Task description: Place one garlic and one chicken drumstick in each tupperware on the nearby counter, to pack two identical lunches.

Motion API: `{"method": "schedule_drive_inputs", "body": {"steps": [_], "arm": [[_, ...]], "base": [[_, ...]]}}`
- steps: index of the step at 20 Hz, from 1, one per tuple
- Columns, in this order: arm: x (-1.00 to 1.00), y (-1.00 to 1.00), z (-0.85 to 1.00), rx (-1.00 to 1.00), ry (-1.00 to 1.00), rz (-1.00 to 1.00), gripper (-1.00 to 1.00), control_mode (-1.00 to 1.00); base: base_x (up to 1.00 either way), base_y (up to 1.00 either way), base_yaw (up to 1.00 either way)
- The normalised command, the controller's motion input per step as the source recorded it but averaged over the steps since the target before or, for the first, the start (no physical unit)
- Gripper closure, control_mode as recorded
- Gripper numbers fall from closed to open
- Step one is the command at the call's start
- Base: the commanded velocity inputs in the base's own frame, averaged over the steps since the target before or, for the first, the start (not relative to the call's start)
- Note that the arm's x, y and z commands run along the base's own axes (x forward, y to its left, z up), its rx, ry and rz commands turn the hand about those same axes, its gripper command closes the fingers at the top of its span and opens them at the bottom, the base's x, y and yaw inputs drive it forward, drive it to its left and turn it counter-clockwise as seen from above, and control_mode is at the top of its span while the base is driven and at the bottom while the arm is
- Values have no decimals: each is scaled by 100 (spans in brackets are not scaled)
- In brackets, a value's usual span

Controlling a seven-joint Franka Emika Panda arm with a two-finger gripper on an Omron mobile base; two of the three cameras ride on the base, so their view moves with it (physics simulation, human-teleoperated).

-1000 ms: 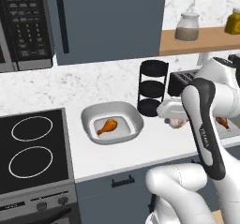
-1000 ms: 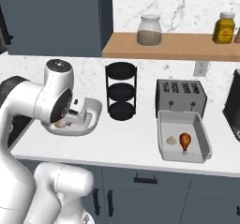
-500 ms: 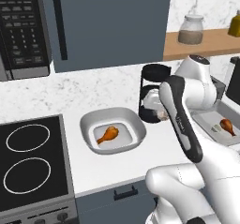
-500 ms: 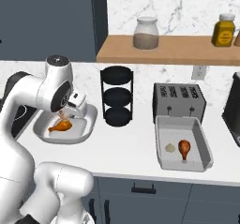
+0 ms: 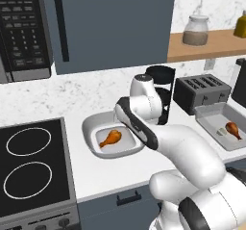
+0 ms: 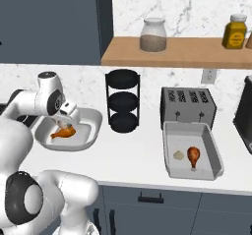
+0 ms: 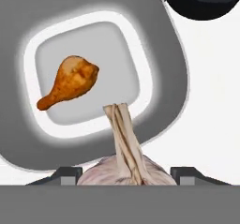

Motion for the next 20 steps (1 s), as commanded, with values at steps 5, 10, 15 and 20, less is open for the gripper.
{"method": "schedule_drive_inputs", "body": {"steps": [5, 10, 15, 20], "arm": [[95, 11, -36, 1, 40, 0, 100, -100], [48, 6, -9, -7, 11, 5, 100, -100], [40, 14, -90, -10, -5, 7, 100, -100], [40, 2, -83, 0, -11, 6, 100, -100]], "base": [[0, 0, 0], [0, 0, 0], [0, 0, 0], [0, 0, 0]]}}
